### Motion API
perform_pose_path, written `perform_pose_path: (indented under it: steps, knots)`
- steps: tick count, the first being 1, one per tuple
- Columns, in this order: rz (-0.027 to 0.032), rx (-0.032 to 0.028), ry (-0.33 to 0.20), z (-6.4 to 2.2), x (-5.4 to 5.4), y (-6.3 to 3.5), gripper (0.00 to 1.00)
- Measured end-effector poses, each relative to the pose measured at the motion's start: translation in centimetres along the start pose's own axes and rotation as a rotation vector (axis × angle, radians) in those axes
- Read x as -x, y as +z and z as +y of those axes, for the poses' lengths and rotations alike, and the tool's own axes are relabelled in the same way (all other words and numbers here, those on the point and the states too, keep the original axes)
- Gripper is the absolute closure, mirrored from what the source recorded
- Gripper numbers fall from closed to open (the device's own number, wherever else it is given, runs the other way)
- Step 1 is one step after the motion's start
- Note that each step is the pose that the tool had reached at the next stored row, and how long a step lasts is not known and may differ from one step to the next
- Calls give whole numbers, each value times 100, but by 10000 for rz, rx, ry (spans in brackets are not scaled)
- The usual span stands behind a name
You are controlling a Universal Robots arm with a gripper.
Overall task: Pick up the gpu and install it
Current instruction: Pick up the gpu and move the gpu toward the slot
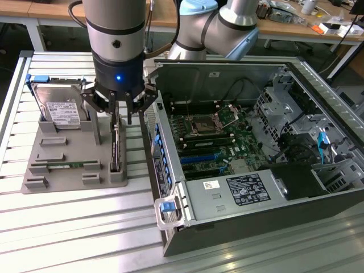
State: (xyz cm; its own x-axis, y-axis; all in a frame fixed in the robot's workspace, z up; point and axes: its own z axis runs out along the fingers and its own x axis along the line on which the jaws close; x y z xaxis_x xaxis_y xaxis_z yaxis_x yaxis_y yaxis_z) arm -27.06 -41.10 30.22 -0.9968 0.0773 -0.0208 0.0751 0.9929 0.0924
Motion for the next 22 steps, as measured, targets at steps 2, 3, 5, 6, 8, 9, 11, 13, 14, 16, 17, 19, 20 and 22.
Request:
perform_pose_path:
  steps: [2,3,5,6,8,9,11,13,14,16,17,19,20,22]
  knots:
    - [1,8,0,-4,0,14,64]
    - [1,11,0,-7,0,23,64]
    - [2,18,1,-11,0,35,64]
    - [2,21,0,-13,0,43,64]
    - [2,28,1,-17,0,56,64]
    - [3,30,0,-19,0,62,64]
    - [3,36,1,-23,0,75,64]
    - [3,42,1,-27,0,88,64]
    - [3,45,1,-29,0,94,64]
    - [3,48,1,-33,0,105,64]
    - [4,50,2,-34,0,109,64]
    - [4,57,2,-40,0,126,64]
    - [5,59,2,-41,0,131,64]
    - [5,64,1,-46,0,142,64]
